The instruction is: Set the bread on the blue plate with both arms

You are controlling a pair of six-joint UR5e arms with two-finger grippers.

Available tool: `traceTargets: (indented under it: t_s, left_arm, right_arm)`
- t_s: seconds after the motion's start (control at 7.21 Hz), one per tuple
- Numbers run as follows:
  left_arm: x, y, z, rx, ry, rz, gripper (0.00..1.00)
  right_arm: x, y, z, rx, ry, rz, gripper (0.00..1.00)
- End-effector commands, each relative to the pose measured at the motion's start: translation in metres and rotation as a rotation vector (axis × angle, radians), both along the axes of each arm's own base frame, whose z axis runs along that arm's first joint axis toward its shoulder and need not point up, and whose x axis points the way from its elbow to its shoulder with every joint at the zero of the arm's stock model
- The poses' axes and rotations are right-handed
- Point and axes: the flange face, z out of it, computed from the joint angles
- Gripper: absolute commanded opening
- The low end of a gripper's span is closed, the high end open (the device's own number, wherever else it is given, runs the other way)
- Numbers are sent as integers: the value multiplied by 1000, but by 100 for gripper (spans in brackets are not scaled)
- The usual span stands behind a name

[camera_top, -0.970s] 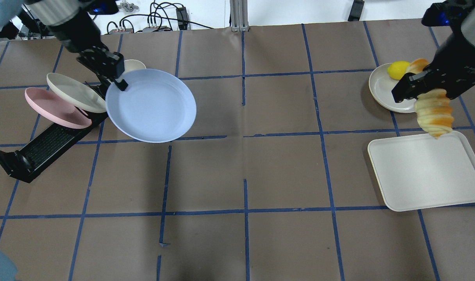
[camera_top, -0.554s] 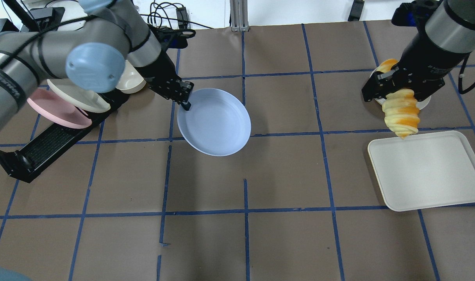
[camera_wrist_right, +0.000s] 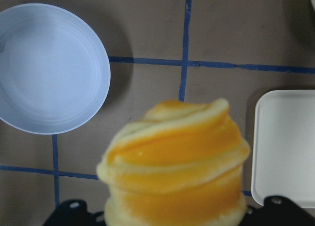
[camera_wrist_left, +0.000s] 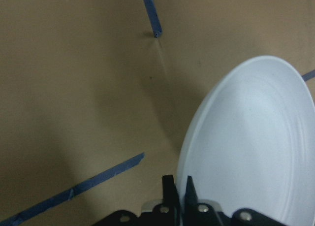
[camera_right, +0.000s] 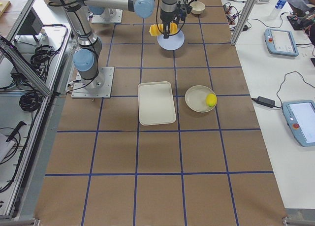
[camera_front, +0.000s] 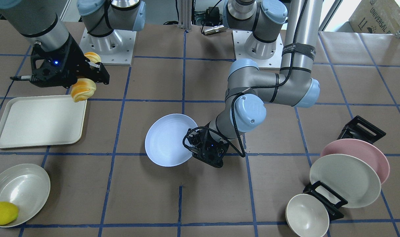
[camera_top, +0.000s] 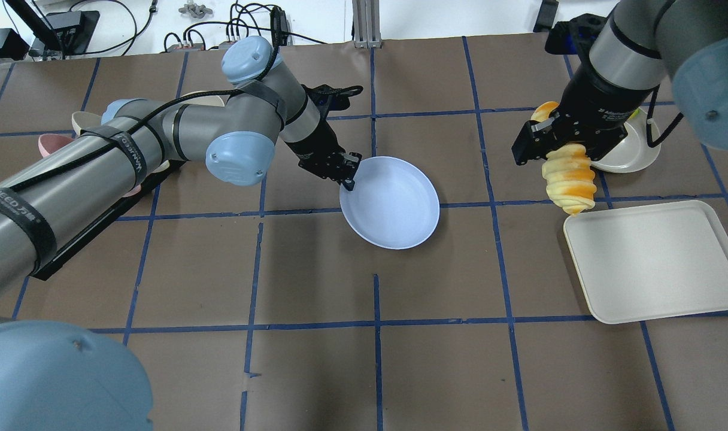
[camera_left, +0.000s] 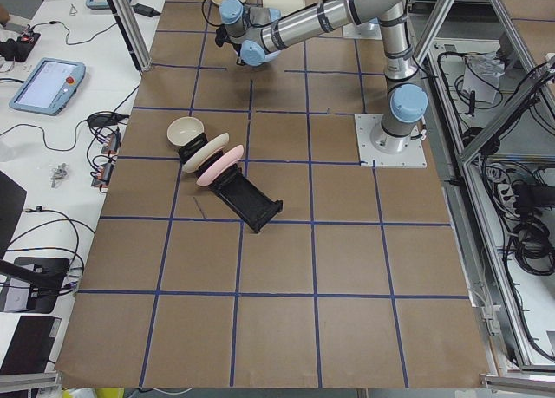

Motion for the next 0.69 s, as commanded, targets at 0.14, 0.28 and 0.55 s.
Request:
traceTargets:
  t_s: [0.14, 0.28, 0.55]
  left_arm:
    - [24, -1, -10, 17, -21, 32, 74]
    - [42, -3, 10, 2, -24, 60, 100]
    - [73, 22, 110, -31, -214, 65, 100]
  right_arm:
    - [55, -22, -37, -28, -3, -27, 3]
    - [57, -29, -50, -20, 1, -30, 3]
    - [85, -28, -88, -18, 2, -28, 3]
